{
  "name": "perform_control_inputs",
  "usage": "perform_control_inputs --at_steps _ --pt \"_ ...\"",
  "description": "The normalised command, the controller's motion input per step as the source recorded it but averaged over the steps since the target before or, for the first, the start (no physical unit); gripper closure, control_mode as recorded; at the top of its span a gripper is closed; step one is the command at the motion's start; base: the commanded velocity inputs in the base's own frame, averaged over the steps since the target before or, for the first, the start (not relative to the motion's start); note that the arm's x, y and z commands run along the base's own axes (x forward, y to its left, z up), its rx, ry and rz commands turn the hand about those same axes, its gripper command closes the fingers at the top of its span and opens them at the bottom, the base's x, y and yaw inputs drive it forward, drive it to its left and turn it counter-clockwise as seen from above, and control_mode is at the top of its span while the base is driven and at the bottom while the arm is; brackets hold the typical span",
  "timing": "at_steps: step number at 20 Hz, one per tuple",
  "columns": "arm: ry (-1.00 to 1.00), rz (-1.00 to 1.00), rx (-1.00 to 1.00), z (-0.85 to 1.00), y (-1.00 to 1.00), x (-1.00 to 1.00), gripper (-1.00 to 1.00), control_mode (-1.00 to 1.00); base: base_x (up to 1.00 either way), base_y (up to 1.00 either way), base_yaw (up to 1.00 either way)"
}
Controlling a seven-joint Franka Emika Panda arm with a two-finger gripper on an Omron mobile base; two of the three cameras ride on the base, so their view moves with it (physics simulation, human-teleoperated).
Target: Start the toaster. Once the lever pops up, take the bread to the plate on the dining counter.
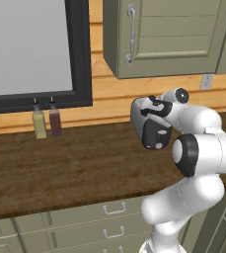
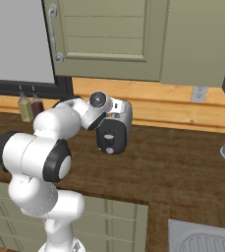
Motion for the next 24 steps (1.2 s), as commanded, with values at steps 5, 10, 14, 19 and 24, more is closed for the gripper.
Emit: perform_control_inputs --at_steps 5,10,14,19,24 --pt "0.0 0.0 0.0 0.0 0.0 0.0 -1.0 -1.0 0.0 0.0 0.0" --pt "0.0 0.0 0.0 0.0 0.0 0.0 -1.0 -1.0 0.0 0.0 0.0" --pt "0.0 0.0 0.0 0.0 0.0 0.0 -1.0 -1.0 0.0 0.0 0.0" --pt "0.0 0.0 0.0 0.0 0.0 0.0 -1.0 -1.0 0.0 0.0 0.0" --pt "0.0 0.0 0.0 0.0 0.0 0.0 -1.0 -1.0 0.0 0.0 0.0"
